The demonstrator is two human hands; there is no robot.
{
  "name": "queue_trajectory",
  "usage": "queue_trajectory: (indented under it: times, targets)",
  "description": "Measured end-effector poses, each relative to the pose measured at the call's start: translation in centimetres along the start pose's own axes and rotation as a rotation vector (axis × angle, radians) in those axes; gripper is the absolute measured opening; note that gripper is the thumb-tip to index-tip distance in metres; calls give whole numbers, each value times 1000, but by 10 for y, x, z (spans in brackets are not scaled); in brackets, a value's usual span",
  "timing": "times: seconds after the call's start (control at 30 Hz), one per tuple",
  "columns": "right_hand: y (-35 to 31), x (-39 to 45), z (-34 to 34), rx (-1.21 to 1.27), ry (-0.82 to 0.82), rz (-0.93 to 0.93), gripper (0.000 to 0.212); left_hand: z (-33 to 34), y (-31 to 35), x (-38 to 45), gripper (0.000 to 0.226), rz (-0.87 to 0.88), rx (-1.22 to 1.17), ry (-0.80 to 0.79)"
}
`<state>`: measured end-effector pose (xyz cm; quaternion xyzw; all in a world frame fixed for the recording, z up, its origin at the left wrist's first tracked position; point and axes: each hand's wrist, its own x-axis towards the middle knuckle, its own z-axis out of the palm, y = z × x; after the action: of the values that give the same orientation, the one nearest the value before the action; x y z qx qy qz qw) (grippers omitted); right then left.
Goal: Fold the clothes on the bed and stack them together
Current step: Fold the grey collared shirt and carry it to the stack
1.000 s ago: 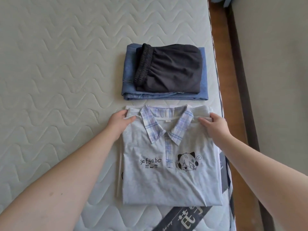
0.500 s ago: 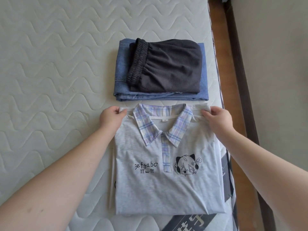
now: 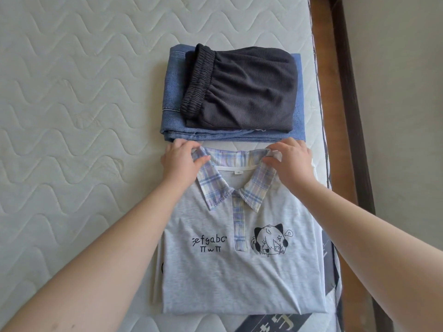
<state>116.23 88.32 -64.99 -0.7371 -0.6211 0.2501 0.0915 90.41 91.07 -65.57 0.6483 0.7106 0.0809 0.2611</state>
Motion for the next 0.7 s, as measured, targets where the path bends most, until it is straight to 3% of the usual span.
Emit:
queue_trajectory:
  times: [0.13,0.23,0.33,0.43,0.53,0.63,0.7]
  targets:
    - [0,2,-3,32,57,-37,21,-10,-13,2,21,130,-168,13]
    - [4,-3,-3,142,43,36,19,-13,-19,-1,22,61,-351,-66]
    - [7,-2,-3,211,23,185,19,-8,-22,4,21,37,-247,-74]
    - [3,2,-2,126,7,217,24,-3,-12,9,23,90,-116,-51]
    - [-5,-6,-1,61,127,141,25,-2,-3,-1,37,187,-43,108]
    - [-10,-35,0,124,254,9,19,-3,2,-31,24,296,-15,308]
    - [-14,-63,10,103,222,-129,18,5,0,-60,16,406,32,318]
